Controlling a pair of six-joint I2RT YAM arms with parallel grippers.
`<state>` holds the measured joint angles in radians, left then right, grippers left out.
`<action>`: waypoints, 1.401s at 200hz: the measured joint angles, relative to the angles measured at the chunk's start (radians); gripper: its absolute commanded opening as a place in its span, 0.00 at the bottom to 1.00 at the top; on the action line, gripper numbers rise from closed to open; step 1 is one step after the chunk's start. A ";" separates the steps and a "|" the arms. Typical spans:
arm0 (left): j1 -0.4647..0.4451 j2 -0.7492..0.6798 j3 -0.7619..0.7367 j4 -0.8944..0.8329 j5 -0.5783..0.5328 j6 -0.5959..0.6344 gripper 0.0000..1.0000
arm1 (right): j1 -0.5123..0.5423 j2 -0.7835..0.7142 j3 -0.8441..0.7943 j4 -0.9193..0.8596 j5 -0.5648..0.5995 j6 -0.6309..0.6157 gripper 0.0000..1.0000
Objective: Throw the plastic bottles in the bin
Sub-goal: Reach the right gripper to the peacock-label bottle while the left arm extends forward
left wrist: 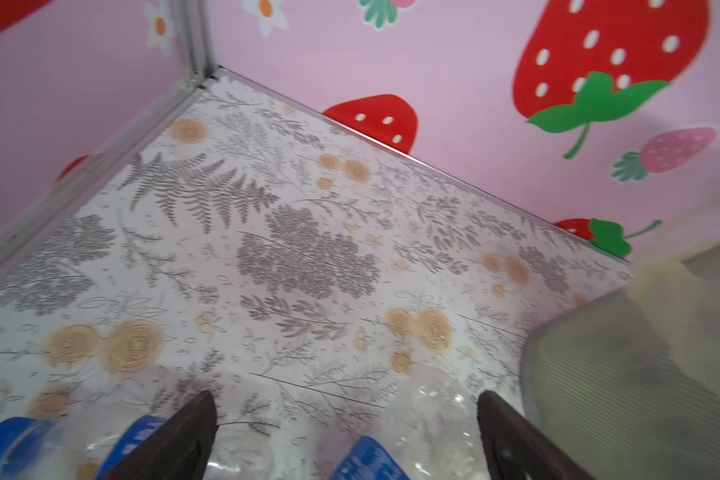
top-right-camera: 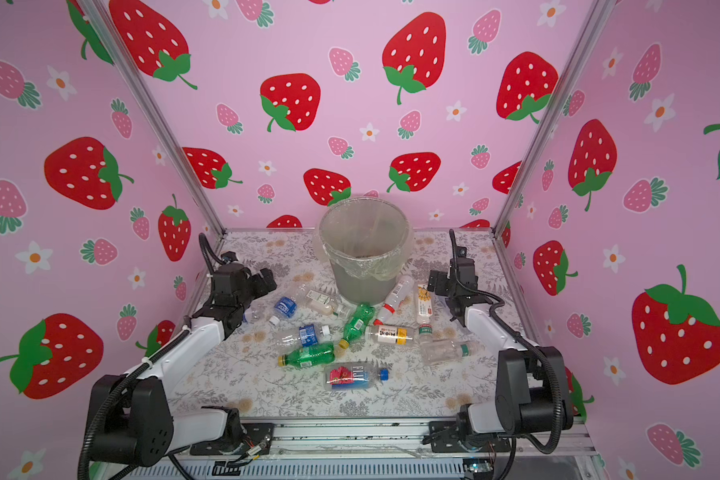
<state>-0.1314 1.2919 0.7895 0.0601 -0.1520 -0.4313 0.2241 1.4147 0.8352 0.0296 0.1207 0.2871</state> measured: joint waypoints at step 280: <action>-0.193 0.005 0.398 -0.666 0.174 0.069 0.99 | 0.114 0.151 -0.035 -0.140 -0.106 0.013 0.59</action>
<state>-0.3241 1.2972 1.1877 -0.6064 0.0216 -0.3626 0.3386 1.5658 0.8005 -0.1104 0.0147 0.3000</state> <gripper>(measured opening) 0.991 0.604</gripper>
